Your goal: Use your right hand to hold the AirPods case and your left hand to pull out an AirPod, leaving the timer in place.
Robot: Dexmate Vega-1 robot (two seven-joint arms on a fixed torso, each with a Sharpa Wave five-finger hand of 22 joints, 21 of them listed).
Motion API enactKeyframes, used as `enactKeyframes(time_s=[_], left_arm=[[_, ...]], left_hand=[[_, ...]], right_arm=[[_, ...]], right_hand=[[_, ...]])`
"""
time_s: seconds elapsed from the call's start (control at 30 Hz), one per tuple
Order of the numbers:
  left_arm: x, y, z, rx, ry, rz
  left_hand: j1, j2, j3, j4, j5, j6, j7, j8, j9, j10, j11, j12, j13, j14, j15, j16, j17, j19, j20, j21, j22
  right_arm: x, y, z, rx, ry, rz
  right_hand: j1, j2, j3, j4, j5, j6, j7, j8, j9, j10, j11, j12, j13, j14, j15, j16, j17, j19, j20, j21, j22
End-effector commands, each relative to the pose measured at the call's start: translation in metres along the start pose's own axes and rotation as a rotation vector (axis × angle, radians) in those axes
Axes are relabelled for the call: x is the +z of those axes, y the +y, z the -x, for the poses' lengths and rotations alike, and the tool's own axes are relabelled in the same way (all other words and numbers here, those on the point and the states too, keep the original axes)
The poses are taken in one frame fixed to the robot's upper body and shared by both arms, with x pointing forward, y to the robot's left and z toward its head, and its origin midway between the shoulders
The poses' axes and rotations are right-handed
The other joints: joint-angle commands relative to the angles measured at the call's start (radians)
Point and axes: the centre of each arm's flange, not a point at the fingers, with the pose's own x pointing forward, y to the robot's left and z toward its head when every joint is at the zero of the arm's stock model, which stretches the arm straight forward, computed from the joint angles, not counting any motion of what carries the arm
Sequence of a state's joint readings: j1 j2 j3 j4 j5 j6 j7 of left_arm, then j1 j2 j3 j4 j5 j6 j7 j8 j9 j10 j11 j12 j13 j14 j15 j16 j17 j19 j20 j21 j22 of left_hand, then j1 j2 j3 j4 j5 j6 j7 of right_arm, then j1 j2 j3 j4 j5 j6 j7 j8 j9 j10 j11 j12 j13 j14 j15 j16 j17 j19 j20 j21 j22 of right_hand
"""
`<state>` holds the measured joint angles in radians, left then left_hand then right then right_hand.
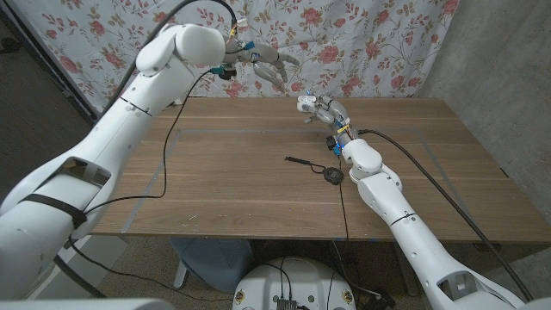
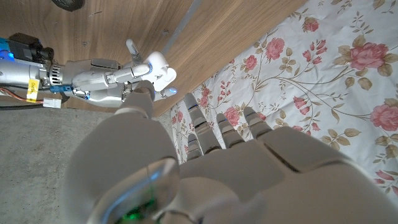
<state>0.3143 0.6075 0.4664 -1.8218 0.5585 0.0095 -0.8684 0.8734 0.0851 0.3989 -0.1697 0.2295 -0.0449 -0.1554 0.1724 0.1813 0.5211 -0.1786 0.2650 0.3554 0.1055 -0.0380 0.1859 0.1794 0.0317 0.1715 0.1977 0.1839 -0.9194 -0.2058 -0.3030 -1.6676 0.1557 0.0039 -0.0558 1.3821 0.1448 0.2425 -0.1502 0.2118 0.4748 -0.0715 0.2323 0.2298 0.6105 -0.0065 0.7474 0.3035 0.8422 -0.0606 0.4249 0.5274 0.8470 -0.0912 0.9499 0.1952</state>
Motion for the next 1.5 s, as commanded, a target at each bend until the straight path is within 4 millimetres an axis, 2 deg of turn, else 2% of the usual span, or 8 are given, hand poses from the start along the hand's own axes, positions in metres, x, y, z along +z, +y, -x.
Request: enactKeyframes(time_s=[0.03,0.73,1.5], left_arm=[[-0.004,0.003,-0.011,-0.053,-0.042,-0.021],[0.000,0.000,-0.020,-0.092,-0.052,-0.099],[0.007,-0.009,-0.027,-0.133,-0.085,-0.077]], left_hand=[[0.005,-0.010,0.010,0.000,0.005,-0.008,-0.004,0.005,0.002,-0.007,-0.006,-0.007,0.004,-0.004,0.001,-0.002,0.003,-0.005,-0.002,0.001,0.001],[0.043,0.009,0.036,-0.006,0.013,-0.005,-0.004,0.016,0.002,0.007,-0.017,-0.007,0.007,-0.003,-0.007,0.006,0.002,0.000,-0.004,0.006,0.001],[0.050,0.004,0.038,-0.002,0.013,-0.003,-0.005,0.020,0.002,0.020,-0.023,-0.007,0.010,0.002,-0.012,0.010,0.000,0.003,-0.007,0.007,0.001]], right_arm=[[0.003,0.000,-0.004,0.020,-0.012,-0.001],[0.018,0.007,-0.011,0.140,-0.033,0.076],[0.024,0.009,-0.010,0.166,-0.047,0.077]], right_hand=[[0.009,0.001,-0.004,-0.001,0.004,0.002,0.000,-0.004,0.004,0.145,-0.138,0.004,0.047,0.051,-0.176,-0.001,0.005,-0.033,-0.114,0.010,0.002],[0.011,0.000,-0.005,-0.002,0.005,-0.004,0.001,-0.009,0.004,0.146,-0.133,0.000,0.050,0.051,-0.175,-0.004,0.008,-0.043,-0.114,0.027,0.000],[0.012,0.000,-0.006,-0.001,0.006,-0.006,0.000,-0.012,0.003,0.149,-0.134,-0.006,0.051,0.050,-0.175,-0.007,0.011,-0.054,-0.113,0.043,-0.002]])
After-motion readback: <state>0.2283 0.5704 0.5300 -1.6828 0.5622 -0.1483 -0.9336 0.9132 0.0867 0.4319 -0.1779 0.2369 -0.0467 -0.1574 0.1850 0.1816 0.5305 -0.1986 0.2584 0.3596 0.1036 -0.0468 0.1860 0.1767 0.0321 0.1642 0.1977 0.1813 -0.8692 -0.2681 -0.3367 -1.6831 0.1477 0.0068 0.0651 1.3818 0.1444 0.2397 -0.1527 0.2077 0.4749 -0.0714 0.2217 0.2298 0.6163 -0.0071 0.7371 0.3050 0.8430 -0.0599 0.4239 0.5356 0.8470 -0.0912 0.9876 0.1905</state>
